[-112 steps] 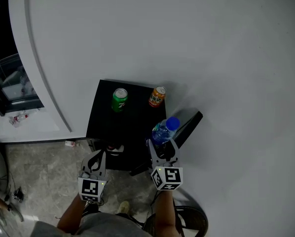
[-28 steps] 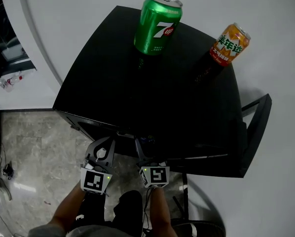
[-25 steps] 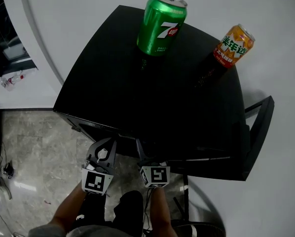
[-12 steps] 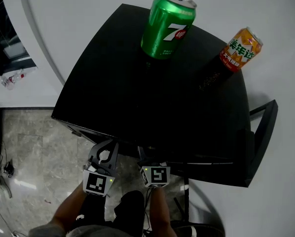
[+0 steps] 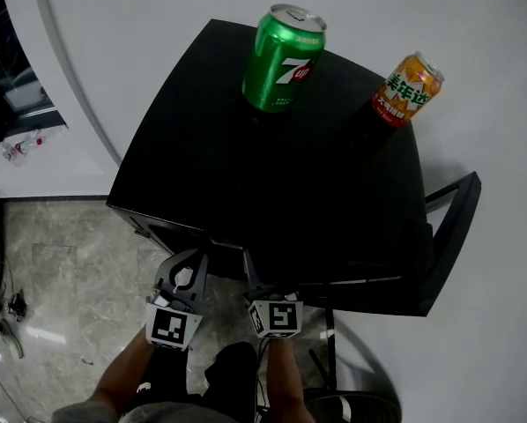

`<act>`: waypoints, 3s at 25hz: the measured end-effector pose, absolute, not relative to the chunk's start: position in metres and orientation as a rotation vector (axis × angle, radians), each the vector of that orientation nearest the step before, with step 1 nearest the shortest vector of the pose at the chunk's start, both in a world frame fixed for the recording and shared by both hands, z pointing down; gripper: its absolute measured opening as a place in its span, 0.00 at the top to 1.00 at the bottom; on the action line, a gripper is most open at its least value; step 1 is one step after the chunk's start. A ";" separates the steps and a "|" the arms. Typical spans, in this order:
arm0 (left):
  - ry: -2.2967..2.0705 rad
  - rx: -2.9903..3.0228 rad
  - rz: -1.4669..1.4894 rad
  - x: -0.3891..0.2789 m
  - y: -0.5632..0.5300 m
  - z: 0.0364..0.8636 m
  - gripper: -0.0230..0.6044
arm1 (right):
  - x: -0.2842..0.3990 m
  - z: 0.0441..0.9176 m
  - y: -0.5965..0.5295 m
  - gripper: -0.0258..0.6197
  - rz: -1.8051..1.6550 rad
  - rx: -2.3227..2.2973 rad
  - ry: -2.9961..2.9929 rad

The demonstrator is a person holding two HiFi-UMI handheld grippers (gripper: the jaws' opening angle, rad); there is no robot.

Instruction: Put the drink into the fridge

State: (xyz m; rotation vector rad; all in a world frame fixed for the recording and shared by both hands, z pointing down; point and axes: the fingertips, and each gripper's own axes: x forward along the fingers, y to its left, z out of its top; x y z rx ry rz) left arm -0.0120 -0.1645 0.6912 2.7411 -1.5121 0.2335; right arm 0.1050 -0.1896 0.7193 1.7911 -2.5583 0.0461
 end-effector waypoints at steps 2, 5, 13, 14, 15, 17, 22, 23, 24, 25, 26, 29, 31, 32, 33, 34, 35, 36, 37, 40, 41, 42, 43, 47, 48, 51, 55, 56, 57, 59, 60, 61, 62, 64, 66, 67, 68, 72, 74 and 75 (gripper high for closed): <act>-1.508 2.744 0.220 -0.011 -0.160 0.679 0.96 | 0.108 0.709 -0.182 0.51 0.050 1.799 -2.555; -1.496 2.744 0.191 -0.008 -0.150 0.658 0.96 | 0.111 0.689 -0.168 0.51 0.049 1.800 -2.551; -1.468 2.777 0.201 -0.006 -0.123 0.608 0.96 | 0.118 0.633 -0.131 0.51 0.041 1.796 -2.519; -1.466 2.772 0.189 -0.006 -0.121 0.600 0.96 | 0.119 0.626 -0.127 0.51 0.041 1.797 -2.518; -1.465 2.768 0.175 -0.005 -0.119 0.592 0.96 | 0.119 0.618 -0.123 0.51 0.043 1.797 -2.518; -1.461 2.772 0.166 -0.005 -0.115 0.577 0.96 | 0.118 0.603 -0.116 0.52 0.047 1.798 -2.522; -1.433 2.810 0.197 -0.003 -0.104 0.544 0.96 | 0.114 0.559 -0.101 0.59 0.013 1.799 -2.526; -1.431 2.813 0.196 -0.004 -0.103 0.537 0.96 | 0.113 0.550 -0.098 0.60 0.006 1.800 -2.526; -1.429 2.815 0.195 -0.004 -0.102 0.530 0.96 | 0.113 0.542 -0.096 0.61 0.003 1.802 -2.527; -1.428 2.815 0.190 -0.003 -0.101 0.522 0.96 | 0.113 0.534 -0.094 0.62 0.001 1.806 -2.527; -1.425 2.815 0.184 -0.003 -0.101 0.514 0.96 | 0.114 0.526 -0.092 0.63 -0.003 1.811 -2.526; -1.410 2.822 0.191 -0.001 -0.095 0.496 0.96 | 0.116 0.505 -0.085 0.69 0.006 1.828 -2.517; -1.398 2.827 0.193 0.000 -0.089 0.484 0.96 | 0.117 0.489 -0.079 0.70 0.009 1.840 -2.506; -1.391 2.828 0.194 0.000 -0.087 0.478 0.96 | 0.117 0.481 -0.077 0.70 0.006 1.844 -2.503; -1.387 2.831 0.194 0.000 -0.085 0.472 0.96 | 0.117 0.473 -0.074 0.71 0.003 1.846 -2.501; -1.383 2.837 0.194 0.000 -0.083 0.465 0.96 | 0.117 0.466 -0.072 0.71 0.002 1.849 -2.500; -1.381 2.845 0.196 0.000 -0.082 0.459 0.96 | 0.117 0.459 -0.069 0.73 0.001 1.854 -2.497; -1.380 2.853 0.197 0.000 -0.081 0.452 0.96 | 0.118 0.452 -0.066 0.74 -0.001 1.861 -2.494; -1.380 2.857 0.195 0.000 -0.081 0.446 0.96 | 0.119 0.446 -0.064 0.76 -0.003 1.870 -2.489; -1.389 2.856 0.179 -0.002 -0.080 0.427 0.96 | 0.121 0.433 -0.059 0.79 0.006 1.896 -2.485; -1.390 2.854 0.175 -0.002 -0.078 0.422 0.96 | 0.122 0.429 -0.057 0.80 0.016 1.903 -2.488; -1.387 2.852 0.175 -0.003 -0.076 0.417 0.96 | 0.122 0.425 -0.054 0.80 0.025 1.910 -2.489; -1.382 2.851 0.180 -0.003 -0.074 0.414 0.96 | 0.123 0.421 -0.052 0.81 0.029 1.916 -2.485; -1.368 2.841 0.189 -0.005 -0.063 0.407 0.96 | 0.125 0.408 -0.040 0.83 0.035 1.932 -2.465; -1.367 2.840 0.183 -0.006 -0.060 0.404 0.96 | 0.125 0.406 -0.037 0.83 0.037 1.933 -2.461; -1.354 2.844 0.176 -0.009 -0.051 0.395 0.96 | 0.126 0.399 -0.027 0.84 0.026 1.945 -2.444; -1.344 2.858 0.189 -0.012 -0.044 0.393 0.96 | 0.128 0.392 -0.016 0.85 0.011 1.962 -2.429; -1.343 2.857 0.188 -0.013 -0.042 0.392 0.96 | 0.128 0.390 -0.014 0.85 0.009 1.966 -2.425; -1.341 2.855 0.187 -0.014 -0.041 0.390 0.96 | 0.128 0.389 -0.012 0.85 0.008 1.970 -2.421; -1.341 2.854 0.189 -0.016 -0.038 0.388 0.96 | 0.128 0.388 -0.008 0.86 0.004 1.973 -2.414; -1.342 2.857 0.190 -0.017 -0.037 0.388 0.96 | 0.127 0.388 -0.006 0.85 0.002 1.972 -2.411; -1.342 2.860 0.190 -0.017 -0.037 0.388 0.96 | 0.127 0.388 -0.004 0.86 -0.001 1.970 -2.408; -1.339 2.865 0.188 -0.017 -0.036 0.387 0.96 | 0.126 0.389 -0.003 0.86 -0.003 1.969 -2.405; -1.329 2.876 0.185 -0.017 -0.035 0.386 0.96 | 0.124 0.391 -0.001 0.86 -0.010 1.968 -2.397; -1.322 2.881 0.180 -0.016 -0.035 0.387 0.96 | 0.124 0.392 0.001 0.86 -0.016 1.969 -2.391; -1.320 2.881 0.176 -0.016 -0.036 0.386 0.96 | 0.124 0.392 0.001 0.86 -0.017 1.970 -2.390; -1.318 2.881 0.172 -0.016 -0.036 0.386 0.96 | 0.124 0.392 0.001 0.86 -0.018 1.973 -2.388; -1.315 2.886 0.174 -0.016 -0.038 0.385 0.96 | 0.123 0.392 0.000 0.86 -0.021 1.978 -2.392; -1.317 2.891 0.183 -0.016 -0.039 0.384 0.96 | 0.122 0.391 -0.001 0.86 -0.018 1.973 -2.397; -1.318 2.890 0.180 -0.016 -0.040 0.383 0.96 | 0.121 0.391 -0.002 0.86 -0.016 1.971 -2.400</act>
